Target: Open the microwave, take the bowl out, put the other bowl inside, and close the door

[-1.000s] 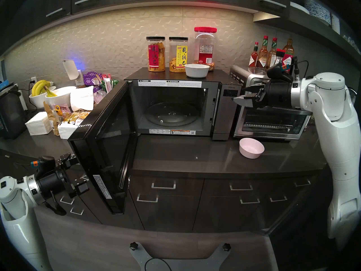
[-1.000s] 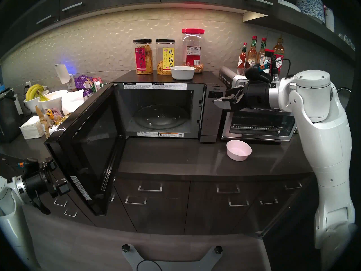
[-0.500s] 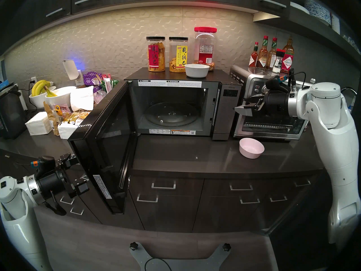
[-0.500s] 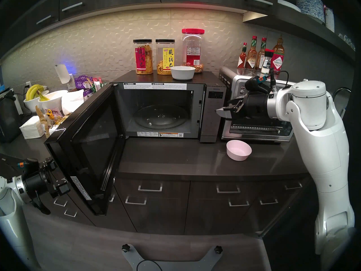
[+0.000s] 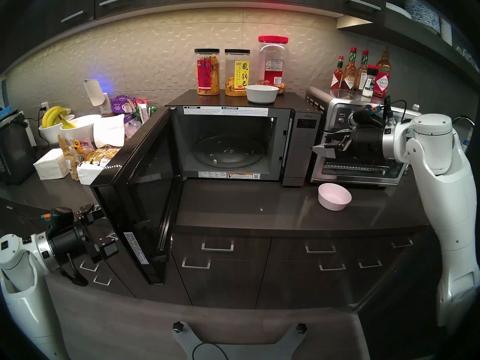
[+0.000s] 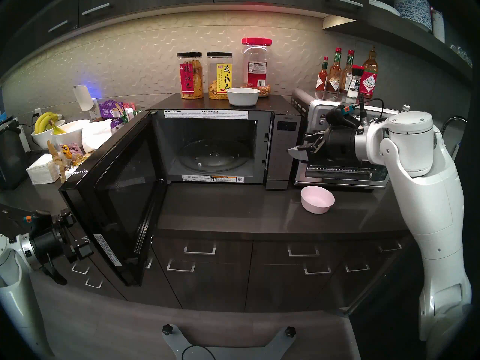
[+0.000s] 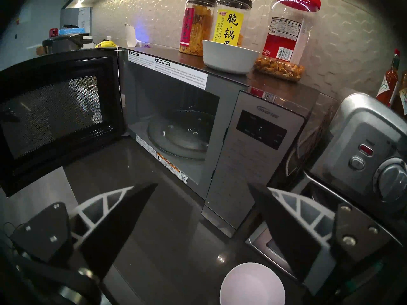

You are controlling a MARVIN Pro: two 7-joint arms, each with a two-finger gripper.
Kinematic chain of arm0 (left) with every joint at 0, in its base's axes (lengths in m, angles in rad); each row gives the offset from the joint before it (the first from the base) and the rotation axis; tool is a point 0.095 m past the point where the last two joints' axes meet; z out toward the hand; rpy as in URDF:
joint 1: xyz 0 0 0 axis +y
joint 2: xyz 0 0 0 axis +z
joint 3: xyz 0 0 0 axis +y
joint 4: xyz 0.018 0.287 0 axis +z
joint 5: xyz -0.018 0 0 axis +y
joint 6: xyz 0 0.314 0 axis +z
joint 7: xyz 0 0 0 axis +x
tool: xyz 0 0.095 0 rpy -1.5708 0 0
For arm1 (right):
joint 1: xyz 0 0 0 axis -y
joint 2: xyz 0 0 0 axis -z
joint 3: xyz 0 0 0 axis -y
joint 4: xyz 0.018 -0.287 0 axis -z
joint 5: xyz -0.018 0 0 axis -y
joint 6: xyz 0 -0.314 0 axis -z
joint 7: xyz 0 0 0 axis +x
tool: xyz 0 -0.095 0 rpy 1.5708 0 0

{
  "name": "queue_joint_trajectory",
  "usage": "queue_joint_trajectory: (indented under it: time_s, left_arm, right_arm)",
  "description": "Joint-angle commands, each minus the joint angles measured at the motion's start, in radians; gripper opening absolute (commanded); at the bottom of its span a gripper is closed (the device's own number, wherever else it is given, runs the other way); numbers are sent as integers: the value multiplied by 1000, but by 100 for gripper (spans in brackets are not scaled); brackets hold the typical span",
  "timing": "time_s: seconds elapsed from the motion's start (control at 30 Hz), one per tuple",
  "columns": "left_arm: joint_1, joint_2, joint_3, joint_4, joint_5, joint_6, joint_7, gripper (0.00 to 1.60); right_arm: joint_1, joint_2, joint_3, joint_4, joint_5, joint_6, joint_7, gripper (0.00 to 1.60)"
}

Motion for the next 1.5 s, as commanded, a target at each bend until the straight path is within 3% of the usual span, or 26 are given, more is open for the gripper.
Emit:
queue_joint_trajectory:
  time_s: [0.0,1.1,1.47]
  left_arm:
    - [1,2,1,-15,-8,-2,-11,160]
    - [1,2,1,-15,-8,-2,-11,160]
    - [1,2,1,-15,-8,-2,-11,160]
  right_arm:
    - [12,3,9,-10,7,-3,-2,160]
    - [-7,33,26,-13,27,-3,-16,160]
    - [-61,68,63,-14,34,-3,-6,160]
